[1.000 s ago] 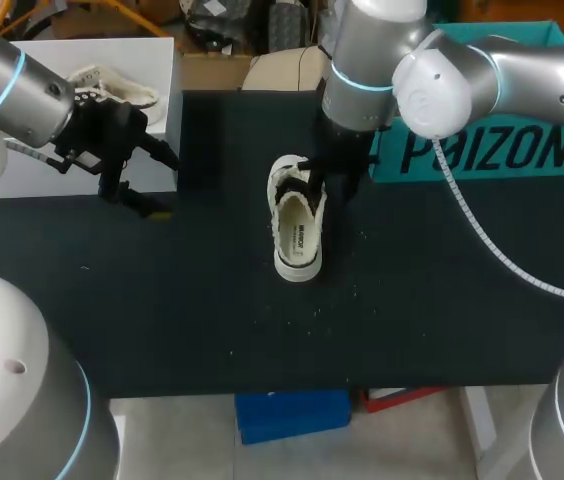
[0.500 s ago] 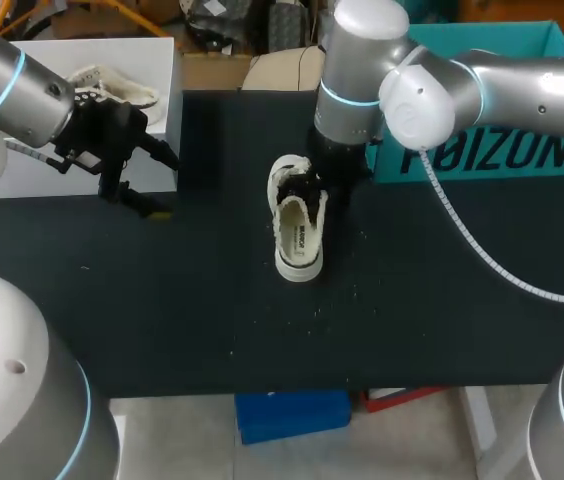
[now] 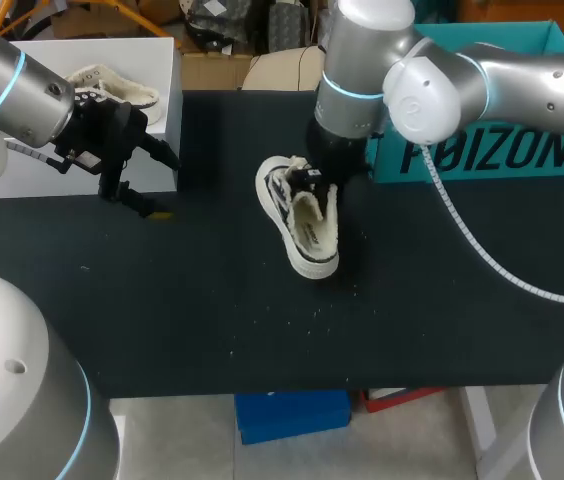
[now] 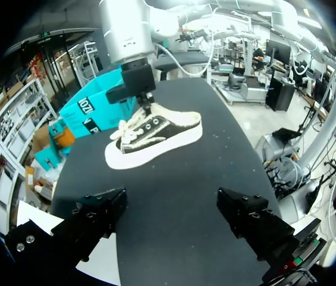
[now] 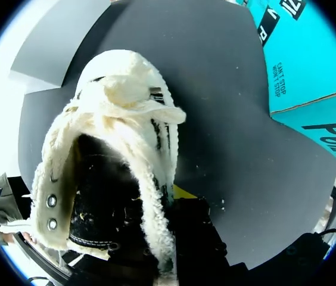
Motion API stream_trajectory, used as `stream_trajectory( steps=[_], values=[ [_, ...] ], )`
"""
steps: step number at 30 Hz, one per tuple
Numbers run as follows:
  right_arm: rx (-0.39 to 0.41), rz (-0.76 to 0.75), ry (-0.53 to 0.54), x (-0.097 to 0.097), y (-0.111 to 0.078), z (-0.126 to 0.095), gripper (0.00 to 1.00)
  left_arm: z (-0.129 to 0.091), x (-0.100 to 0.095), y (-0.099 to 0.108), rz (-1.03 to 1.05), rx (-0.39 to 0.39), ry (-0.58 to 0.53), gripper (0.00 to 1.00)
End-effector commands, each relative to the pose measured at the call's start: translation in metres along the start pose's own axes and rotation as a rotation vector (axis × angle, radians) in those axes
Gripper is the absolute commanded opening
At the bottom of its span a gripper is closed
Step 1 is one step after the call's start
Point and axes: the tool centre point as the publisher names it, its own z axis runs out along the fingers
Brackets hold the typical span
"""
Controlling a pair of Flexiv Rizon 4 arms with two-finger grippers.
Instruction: Take the shoe out of the shoebox, open the shoe tongue, remove and reinsert the insole, then place the shoe into the shoebox
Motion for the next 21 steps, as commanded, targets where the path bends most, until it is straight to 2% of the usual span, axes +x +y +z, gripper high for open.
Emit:
stream_trajectory(
  steps=[1,6,8,12,15,21],
  values=[
    [-0.013,-0.028,-0.025,-0.012,-0.019,-0.058,0.0,0.001,0.001,0.0,0.001,-0.001,-0.003,1.0],
    [-0.011,-0.145,-0.046,-0.034,-0.031,-0.114,0.0,0.001,0.001,0.0,0.001,-0.001,-0.003,1.0],
    [-0.035,-0.245,-0.04,-0.043,-0.033,-0.139,0.0,0.001,0.001,0.0,0.001,-0.001,-0.003,1.0],
    [-0.031,-0.549,-0.053,-0.059,-0.033,-0.195,0.0,0.001,0.001,0.0,0.001,-0.001,-0.003,1.0],
    [0.014,-0.882,-0.049,-0.068,-0.027,-0.242,0.0,0.001,0.001,0.0,0.001,-0.001,-0.003,1.0],
    [0.219,-1.273,-0.12,-0.089,-0.004,-0.302,0.0,0.001,0.001,0.0,0.001,-0.001,-0.003,1.0]
  ],
)
